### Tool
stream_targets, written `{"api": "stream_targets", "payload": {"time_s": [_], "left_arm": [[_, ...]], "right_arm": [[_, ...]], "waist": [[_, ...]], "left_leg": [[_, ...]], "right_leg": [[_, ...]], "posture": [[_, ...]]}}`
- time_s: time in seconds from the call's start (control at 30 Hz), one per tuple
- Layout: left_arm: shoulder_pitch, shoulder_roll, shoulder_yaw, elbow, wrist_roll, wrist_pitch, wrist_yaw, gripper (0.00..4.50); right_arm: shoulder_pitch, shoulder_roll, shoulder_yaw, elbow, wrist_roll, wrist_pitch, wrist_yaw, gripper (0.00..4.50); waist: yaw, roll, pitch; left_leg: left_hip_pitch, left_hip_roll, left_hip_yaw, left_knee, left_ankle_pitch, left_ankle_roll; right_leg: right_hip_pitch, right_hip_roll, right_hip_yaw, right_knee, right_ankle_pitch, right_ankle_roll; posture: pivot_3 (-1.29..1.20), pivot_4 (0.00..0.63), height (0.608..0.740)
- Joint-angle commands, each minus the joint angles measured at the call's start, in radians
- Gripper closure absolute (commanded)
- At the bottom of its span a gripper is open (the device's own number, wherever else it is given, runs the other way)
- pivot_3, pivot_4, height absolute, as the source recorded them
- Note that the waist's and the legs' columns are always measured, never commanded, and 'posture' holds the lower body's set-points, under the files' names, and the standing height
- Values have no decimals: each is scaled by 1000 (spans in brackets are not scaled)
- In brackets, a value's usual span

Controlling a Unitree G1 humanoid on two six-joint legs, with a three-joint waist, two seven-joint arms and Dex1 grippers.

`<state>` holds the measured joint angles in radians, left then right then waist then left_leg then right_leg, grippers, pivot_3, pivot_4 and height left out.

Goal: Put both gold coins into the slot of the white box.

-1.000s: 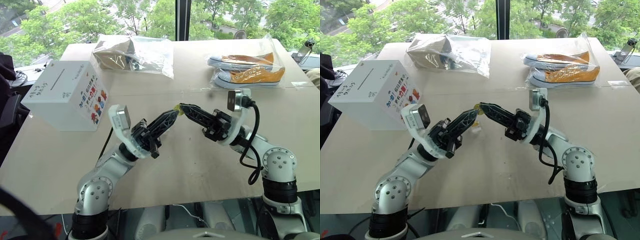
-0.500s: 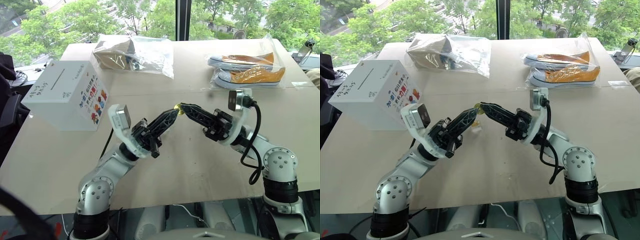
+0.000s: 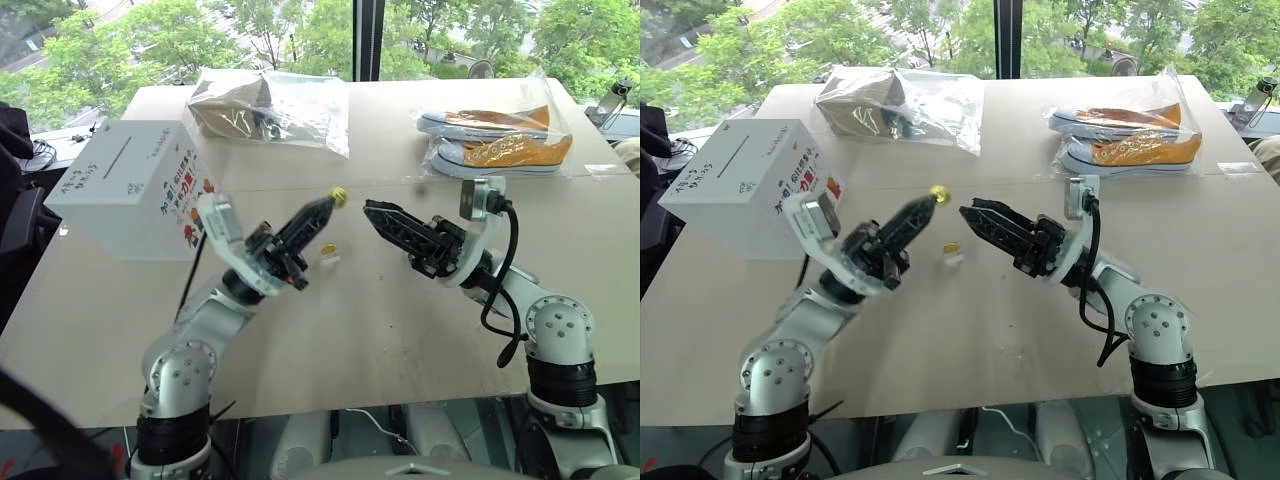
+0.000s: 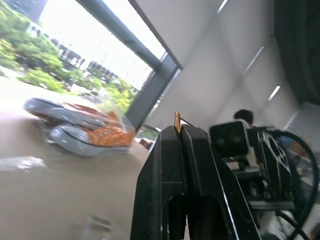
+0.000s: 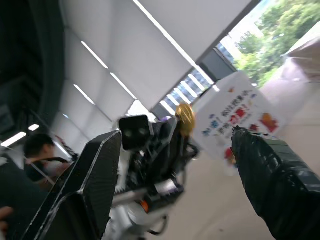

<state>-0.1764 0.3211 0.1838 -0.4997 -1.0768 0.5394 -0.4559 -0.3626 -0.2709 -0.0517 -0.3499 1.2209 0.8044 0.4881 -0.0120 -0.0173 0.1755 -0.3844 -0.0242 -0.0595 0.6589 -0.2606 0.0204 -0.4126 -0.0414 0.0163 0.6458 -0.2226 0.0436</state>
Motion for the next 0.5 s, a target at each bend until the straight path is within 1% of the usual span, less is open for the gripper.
{"api": "stream_targets", "payload": {"time_s": [0.03,0.13,0.2,0.3,0.37,0.4,0.5], "left_arm": [[-98,116,83,-26,144,-4,149,4500],[-153,199,113,-18,235,24,245,4500],[-216,284,137,2,347,82,359,4500],[-283,390,140,4,458,213,482,4500],[-300,425,137,-2,491,259,499,4500],[-311,441,150,-7,484,301,501,4500],[-350,518,243,-10,425,463,484,4500]], "right_arm": [[-68,-96,62,-8,-299,-211,167,771],[-109,-147,122,27,-462,-337,274,771],[-165,-161,155,74,-556,-417,330,771],[-244,-137,163,145,-606,-472,370,771],[-274,-118,155,171,-608,-481,383,771],[-296,-108,149,183,-609,-487,389,771],[-365,-91,137,222,-616,-504,421,771]], "waist": [[-1,0,0],[-6,0,0],[-5,0,1],[-5,-2,2],[-4,-2,2],[-3,-2,2],[-2,-3,2]], "left_leg": [[0,0,0,0,0,0],[1,0,1,0,0,0],[1,0,1,-2,0,0],[0,1,0,-4,0,0],[1,1,0,-6,0,-1],[1,0,0,-6,1,-2],[-3,0,0,-8,3,-6]], "right_leg": [[0,0,0,0,0,0],[0,1,1,0,0,0],[-1,2,1,0,0,1],[-2,2,0,0,0,0],[-2,2,1,-1,0,0],[-3,1,1,-2,0,0],[-6,0,0,-3,0,0]], "posture": [[0,150,740],[0,150,740],[0,150,740],[0,150,740],[0,150,740],[0,150,740],[0,150,740]]}}
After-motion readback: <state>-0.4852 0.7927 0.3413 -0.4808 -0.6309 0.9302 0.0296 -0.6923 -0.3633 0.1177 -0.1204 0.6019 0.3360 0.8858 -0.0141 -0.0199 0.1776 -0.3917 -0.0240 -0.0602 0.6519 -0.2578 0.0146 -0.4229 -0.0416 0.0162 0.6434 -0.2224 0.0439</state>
